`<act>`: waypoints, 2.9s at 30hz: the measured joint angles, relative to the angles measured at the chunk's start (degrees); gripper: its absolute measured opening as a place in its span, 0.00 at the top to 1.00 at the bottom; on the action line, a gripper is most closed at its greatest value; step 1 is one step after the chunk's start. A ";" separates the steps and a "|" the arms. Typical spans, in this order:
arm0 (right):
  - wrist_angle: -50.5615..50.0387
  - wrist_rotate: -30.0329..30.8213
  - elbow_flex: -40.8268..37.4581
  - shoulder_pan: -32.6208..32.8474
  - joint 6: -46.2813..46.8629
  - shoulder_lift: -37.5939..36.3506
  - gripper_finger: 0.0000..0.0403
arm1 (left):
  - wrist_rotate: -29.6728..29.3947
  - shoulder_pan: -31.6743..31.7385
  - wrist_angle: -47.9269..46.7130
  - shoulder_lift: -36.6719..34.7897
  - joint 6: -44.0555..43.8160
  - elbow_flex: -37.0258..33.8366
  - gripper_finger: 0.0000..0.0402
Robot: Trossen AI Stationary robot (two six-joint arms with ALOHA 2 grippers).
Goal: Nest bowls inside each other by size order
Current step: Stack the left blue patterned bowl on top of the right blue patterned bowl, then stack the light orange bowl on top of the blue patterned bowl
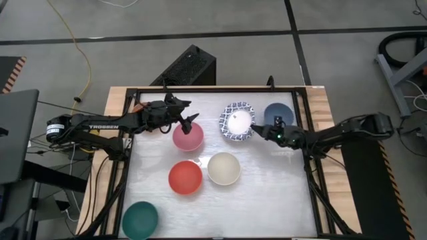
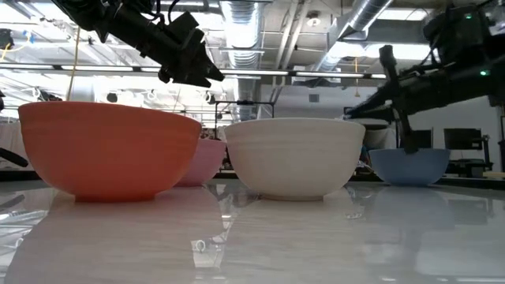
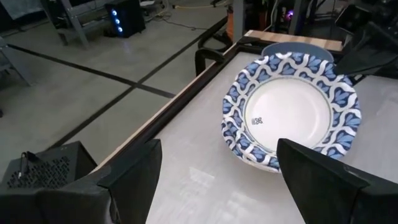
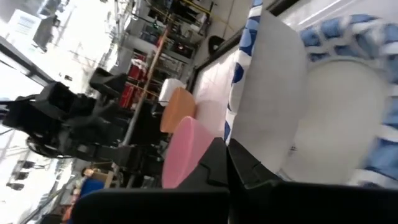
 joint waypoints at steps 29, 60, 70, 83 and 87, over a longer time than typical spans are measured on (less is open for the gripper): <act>-1.98 -5.12 1.04 -3.40 -7.10 5.47 0.69 | -0.02 0.00 -2.41 0.02 -0.28 0.00 0.23; -17.33 -9.98 1.00 -3.40 -15.14 -1.03 0.59 | 1.50 0.00 -7.81 0.02 -1.62 0.00 0.23; -28.30 -10.87 1.00 -3.40 -15.40 -5.74 0.59 | 2.86 0.00 -7.98 0.02 -2.01 0.00 0.23; -32.43 -20.99 1.05 -3.27 -23.33 -10.72 0.61 | 7.39 0.00 -20.02 -0.09 4.10 4.11 0.23; -37.83 -27.39 3.54 -3.25 -28.42 -13.01 0.62 | 4.23 0.00 -32.34 -0.11 3.68 8.51 0.23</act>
